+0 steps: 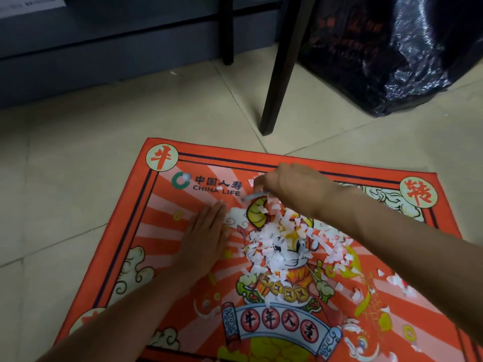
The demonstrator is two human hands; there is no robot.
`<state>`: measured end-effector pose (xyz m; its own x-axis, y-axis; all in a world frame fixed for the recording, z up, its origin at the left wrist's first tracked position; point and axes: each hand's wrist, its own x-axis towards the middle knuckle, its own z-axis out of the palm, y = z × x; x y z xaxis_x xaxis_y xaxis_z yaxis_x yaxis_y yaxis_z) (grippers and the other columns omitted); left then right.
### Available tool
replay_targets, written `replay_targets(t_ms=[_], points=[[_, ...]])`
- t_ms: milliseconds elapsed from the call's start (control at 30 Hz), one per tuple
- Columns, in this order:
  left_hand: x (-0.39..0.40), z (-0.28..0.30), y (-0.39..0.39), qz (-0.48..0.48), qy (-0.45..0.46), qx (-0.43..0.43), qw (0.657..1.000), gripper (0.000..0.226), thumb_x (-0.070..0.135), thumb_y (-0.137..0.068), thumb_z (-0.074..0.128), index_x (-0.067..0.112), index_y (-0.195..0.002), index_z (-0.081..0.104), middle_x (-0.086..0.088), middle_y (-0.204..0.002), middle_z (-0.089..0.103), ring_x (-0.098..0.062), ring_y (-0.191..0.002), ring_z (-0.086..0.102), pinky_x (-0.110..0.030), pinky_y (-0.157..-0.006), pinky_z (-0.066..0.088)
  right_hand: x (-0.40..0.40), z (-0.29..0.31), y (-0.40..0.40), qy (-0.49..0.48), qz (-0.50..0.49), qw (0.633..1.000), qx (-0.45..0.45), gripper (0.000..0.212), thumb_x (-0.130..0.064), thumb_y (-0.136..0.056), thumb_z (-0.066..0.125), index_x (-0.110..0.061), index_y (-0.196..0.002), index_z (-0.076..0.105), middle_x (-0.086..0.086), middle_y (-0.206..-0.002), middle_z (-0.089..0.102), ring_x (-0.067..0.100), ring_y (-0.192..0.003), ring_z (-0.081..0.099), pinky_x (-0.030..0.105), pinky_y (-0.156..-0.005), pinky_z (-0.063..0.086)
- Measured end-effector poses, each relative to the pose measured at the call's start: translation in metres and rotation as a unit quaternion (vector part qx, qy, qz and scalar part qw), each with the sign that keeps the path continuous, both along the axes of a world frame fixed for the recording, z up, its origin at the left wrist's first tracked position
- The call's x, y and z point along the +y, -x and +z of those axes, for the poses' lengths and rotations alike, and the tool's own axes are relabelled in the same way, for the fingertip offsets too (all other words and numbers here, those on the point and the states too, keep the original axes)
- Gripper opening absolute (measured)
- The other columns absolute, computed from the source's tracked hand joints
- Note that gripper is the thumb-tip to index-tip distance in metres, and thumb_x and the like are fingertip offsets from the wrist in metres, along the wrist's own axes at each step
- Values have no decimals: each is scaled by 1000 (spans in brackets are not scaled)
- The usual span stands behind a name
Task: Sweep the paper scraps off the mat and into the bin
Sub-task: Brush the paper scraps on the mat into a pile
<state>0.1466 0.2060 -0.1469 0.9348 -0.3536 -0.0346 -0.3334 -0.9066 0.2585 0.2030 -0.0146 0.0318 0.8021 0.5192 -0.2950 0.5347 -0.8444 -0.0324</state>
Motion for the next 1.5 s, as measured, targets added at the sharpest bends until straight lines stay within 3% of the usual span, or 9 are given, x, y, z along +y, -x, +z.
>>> replay_targets(t_ms=[167, 467, 667, 800, 900, 1067, 1200, 1333, 1500], points=[[-4, -6, -11, -4, 26, 11, 1000, 61, 47, -101, 25, 23, -156, 18, 3, -162, 17, -19, -149, 11, -42, -120, 14, 0, -8, -36, -7, -81, 996, -34, 38, -8, -94, 55, -24, -128, 56, 14, -115, 58, 35, -100, 60, 30, -69, 36], [1, -8, -11, 13, 54, 10, 998, 57, 47, -100, 33, 20, -151, 36, 0, -157, 34, -21, -146, 26, -47, -117, 28, 27, -39, -70, 45, -69, 996, -36, 34, -15, -96, 59, -17, -129, 54, 13, -120, 56, 32, -107, 59, 33, -72, 38], [6, -7, -10, 1, 37, 22, 999, 64, 56, -99, 20, 25, -154, 27, 5, -161, 23, -17, -148, 18, -43, -119, 22, 22, -34, -60, 44, -47, 998, 18, 32, -25, -94, 61, -17, -125, 57, 13, -121, 56, 30, -108, 57, 33, -76, 42], [8, -7, -9, -7, 21, 23, 999, 65, 55, -99, 16, 23, -155, 25, 4, -161, 19, -17, -149, 15, -43, -118, 21, 22, -23, -32, 59, -27, 998, 10, 36, -8, -95, 54, -15, -130, 53, 12, -124, 57, 31, -112, 57, 36, -84, 47], [11, -6, -4, 0, 15, 24, 1000, 66, 54, -99, 16, 19, -154, 27, -1, -161, 24, -19, -149, 15, -45, -117, 24, 23, -20, -4, 72, -18, 997, 11, 41, -1, -94, 50, -15, -133, 48, 11, -125, 56, 31, -113, 57, 34, -79, 45], [19, -6, 4, -7, 10, 27, 1000, 66, 55, -99, 11, 22, -156, 21, 4, -162, 15, -17, -150, 7, -42, -118, 16, 22, -17, 21, 86, -10, 996, 31, 44, -1, -94, 48, -15, -136, 45, 12, -124, 53, 30, -111, 56, 32, -74, 39], [23, -5, 1, 5, 15, 26, 1000, 64, 52, -100, 18, 21, -155, 22, 2, -163, 18, -17, -150, 8, -45, -119, 20, 26, -5, 7, 81, -36, 996, 28, 42, -4, -96, 49, -17, -136, 47, 11, -125, 53, 30, -112, 56, 33, -78, 44], [25, -4, -6, 36, 22, 33, 999, 70, 56, -97, 12, 19, -156, 16, 3, -163, 10, -14, -150, 0, -40, -121, 7, 36, 2, -21, 24, -71, 997, 10, 34, -24, -100, 50, -15, -132, 52, 14, -123, 55, 33, -110, 56, 32, -74, 38], [24, -4, -8, 47, 27, 38, 998, 73, 58, -95, 9, 19, -157, 12, 3, -164, 8, -15, -150, -3, -42, -122, 3, 64, -15, -52, -11, -84, 996, -10, 43, -1, -95, 52, -17, -135, 51, 14, -127, 52, 33, -113, 56, 31, -74, 36]])
